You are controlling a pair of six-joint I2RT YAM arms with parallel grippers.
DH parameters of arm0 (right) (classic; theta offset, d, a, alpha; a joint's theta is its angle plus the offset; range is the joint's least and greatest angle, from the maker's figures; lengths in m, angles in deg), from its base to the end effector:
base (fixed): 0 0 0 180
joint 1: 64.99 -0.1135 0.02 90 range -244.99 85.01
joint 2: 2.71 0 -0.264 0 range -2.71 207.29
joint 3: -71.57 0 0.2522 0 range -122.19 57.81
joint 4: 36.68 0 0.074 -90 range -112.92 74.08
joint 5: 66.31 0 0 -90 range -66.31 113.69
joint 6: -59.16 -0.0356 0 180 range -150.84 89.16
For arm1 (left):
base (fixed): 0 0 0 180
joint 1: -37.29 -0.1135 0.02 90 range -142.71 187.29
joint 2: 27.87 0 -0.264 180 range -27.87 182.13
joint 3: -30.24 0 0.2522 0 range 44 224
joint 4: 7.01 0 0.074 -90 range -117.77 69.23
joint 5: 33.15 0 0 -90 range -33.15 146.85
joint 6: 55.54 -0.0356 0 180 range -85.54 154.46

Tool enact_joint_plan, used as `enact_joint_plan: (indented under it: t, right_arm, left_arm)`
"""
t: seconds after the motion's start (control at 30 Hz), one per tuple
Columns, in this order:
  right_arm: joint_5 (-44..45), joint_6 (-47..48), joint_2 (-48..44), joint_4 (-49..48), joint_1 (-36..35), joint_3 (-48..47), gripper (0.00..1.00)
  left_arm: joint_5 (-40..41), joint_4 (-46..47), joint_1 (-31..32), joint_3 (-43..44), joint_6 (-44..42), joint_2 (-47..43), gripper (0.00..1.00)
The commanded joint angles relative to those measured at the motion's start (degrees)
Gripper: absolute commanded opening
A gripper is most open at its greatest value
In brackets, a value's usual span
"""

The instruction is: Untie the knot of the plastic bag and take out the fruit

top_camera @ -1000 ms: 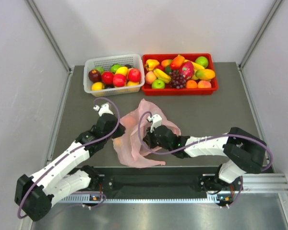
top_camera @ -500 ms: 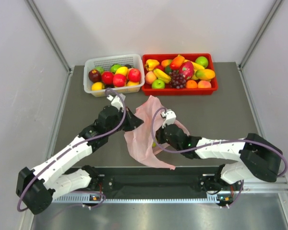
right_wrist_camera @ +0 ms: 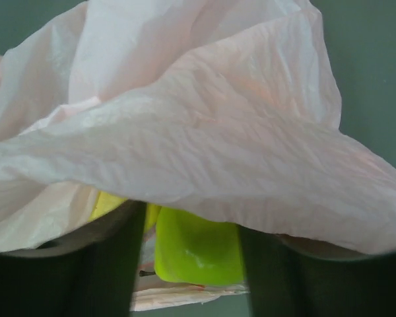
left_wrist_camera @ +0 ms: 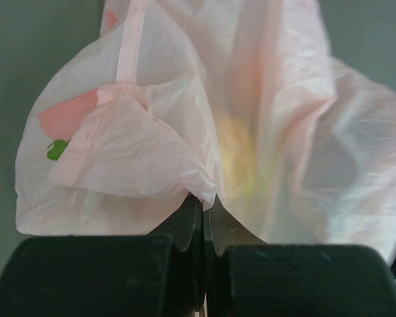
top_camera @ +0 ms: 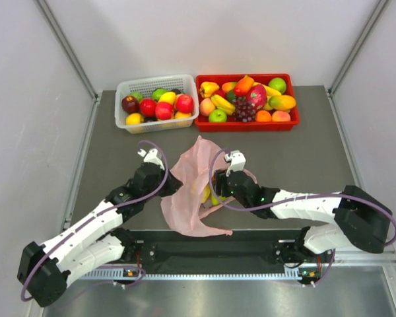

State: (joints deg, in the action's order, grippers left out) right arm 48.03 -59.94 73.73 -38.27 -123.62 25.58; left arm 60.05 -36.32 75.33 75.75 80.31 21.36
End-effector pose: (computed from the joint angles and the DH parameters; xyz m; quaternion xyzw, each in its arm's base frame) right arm 0.1524 0.2218 0.1910 -0.1108 0.8412 0.2136 0.4842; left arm 0.1517 -0.1162 0.2374 -0.0731 0.8757 -0.3004 0.3710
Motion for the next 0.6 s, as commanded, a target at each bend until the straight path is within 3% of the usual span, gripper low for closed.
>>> enact_joint_plan:
  t: [0.0,0.1,0.23,0.43,0.57]
  right_arm:
    - [2.56,1.68,-1.74,1.55,0.54,-0.64,0.67]
    - [2.56,2.21,-1.3,2.52,0.62,-0.73,0.85]
    - [1.59,2.38,0.8,2.96,0.54,-0.99,0.96]
    - [0.01,1.68,6.24,2.26,0.54,-2.92,0.93]
    - [-1.31,0.8,9.25,2.0,0.54,-3.98,0.79]
  left_arm:
    - [2.6,0.52,0.19,-1.16,-0.76,-0.98,0.0]
    - [2.34,1.13,0.19,-2.04,-0.32,-0.72,0.0]
    - [1.72,2.89,0.1,-3.18,0.21,-0.63,0.0]
    - [1.37,4.04,0.1,-4.67,0.82,-0.54,0.0]
    - [1.37,4.21,0.19,-5.38,1.18,-1.24,0.0]
